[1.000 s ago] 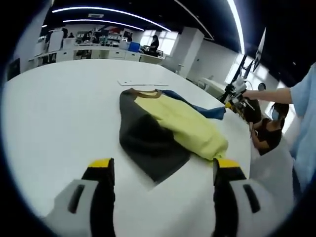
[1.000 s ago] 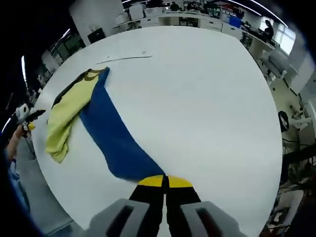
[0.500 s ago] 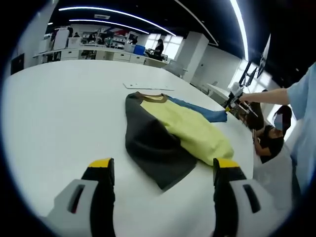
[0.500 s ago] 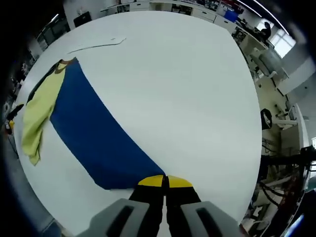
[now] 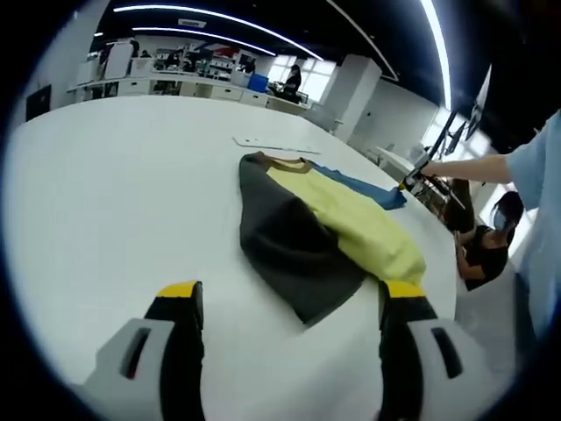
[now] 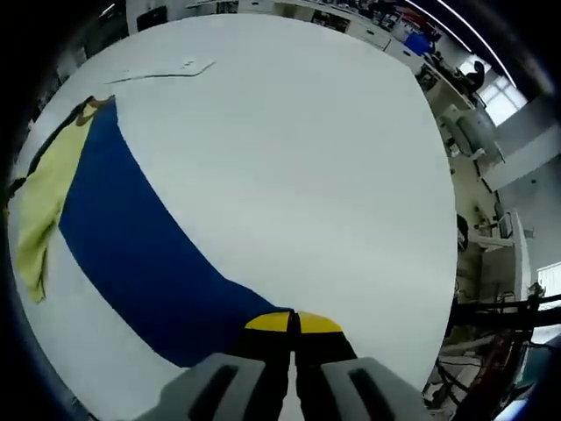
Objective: Fold the garment on the visible template until the final outline fits inside the template.
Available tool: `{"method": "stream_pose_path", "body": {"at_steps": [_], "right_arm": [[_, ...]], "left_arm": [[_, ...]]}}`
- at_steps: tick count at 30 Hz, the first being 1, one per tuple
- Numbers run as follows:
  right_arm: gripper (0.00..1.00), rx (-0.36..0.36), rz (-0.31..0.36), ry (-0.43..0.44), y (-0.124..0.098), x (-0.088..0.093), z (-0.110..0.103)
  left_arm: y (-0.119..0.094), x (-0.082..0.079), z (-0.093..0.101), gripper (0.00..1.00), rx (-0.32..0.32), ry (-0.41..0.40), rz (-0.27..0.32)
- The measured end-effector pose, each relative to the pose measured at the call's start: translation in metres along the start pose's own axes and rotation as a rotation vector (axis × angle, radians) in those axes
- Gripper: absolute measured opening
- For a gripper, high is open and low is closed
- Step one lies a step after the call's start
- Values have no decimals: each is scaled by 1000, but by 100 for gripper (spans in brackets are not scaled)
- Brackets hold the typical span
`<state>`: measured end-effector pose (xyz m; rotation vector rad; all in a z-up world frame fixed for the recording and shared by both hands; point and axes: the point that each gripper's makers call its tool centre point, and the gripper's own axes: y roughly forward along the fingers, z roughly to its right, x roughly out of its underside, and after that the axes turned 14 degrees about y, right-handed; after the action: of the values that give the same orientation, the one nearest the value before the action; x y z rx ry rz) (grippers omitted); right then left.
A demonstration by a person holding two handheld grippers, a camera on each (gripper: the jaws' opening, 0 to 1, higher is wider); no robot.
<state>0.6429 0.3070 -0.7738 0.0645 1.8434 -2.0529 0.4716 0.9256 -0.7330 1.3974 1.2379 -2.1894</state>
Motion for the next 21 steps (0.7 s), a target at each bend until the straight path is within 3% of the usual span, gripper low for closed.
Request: {"method": "stream_pose_path", "body": {"at_steps": [8,11,15,21], "right_arm": [[0,-14,-1,33,2,2,9],[0,-26,44,57,-1,-4,12],[20,-45,85,117,-9,-2,14],[34,-86,160,237,-22,8,11]], "left_arm": [[5,-6,3,79,12,-2,12],[6,-7,4,80,17,-1,11],[7,-6,6,80,26,0,11],[7,-6,9,81,34,-1,16]]}}
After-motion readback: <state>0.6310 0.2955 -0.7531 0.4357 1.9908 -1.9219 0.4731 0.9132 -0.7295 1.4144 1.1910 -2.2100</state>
